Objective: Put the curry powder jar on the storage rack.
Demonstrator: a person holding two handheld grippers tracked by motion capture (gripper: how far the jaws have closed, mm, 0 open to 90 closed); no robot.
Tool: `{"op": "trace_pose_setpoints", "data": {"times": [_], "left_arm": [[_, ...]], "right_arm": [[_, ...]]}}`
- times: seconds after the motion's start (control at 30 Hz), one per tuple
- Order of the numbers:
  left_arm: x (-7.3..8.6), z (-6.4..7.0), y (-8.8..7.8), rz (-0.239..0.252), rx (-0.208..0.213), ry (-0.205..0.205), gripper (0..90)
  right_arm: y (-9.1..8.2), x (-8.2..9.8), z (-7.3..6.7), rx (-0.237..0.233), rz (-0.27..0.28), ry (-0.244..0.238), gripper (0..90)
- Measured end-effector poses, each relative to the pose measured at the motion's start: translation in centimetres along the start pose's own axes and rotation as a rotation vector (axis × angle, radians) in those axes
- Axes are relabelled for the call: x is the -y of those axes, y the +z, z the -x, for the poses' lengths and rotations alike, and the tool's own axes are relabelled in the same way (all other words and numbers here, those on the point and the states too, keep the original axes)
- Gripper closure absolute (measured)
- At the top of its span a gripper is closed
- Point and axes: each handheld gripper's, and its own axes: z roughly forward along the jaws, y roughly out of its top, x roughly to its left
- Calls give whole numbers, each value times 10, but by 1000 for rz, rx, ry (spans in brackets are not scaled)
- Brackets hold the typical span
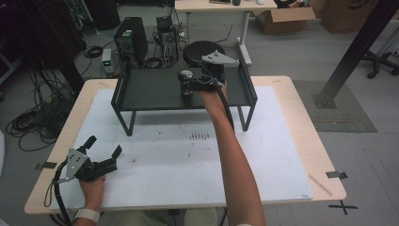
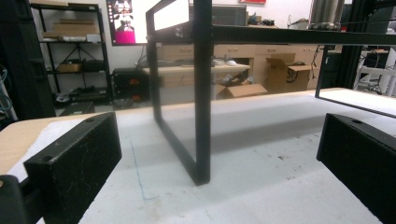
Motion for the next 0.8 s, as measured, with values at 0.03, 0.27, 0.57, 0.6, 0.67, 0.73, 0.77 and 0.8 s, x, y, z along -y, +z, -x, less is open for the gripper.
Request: {"op": "trace_pose_setpoints", "data": {"times": [0.03,0.27,0.57,0.6,0.67,0.73,0.77,0.8], "left_arm": [[0,0,0,0,0,0,2],[0,0,0,-1,0,0,3],[0,0,0,-4,0,2,2],[0,0,0,-4,0,2,2],[0,0,0,-4,0,2,3],[0,0,0,-4,0,2,2],[0,0,0,-4,0,2,2],[0,0,0,-4,0,1,2]], "right_arm": [[-3,-1,0,-1,7,1,0],[-17,-2,-2,-8,23,-1,0],[-41,1,-9,-10,59,-13,0],[-41,1,-9,-10,59,-13,0],[-45,1,-10,-13,65,-16,0],[-49,2,-12,-15,70,-18,0],[-53,4,-15,-18,74,-24,0],[-53,4,-15,-18,74,-24,0]]}}
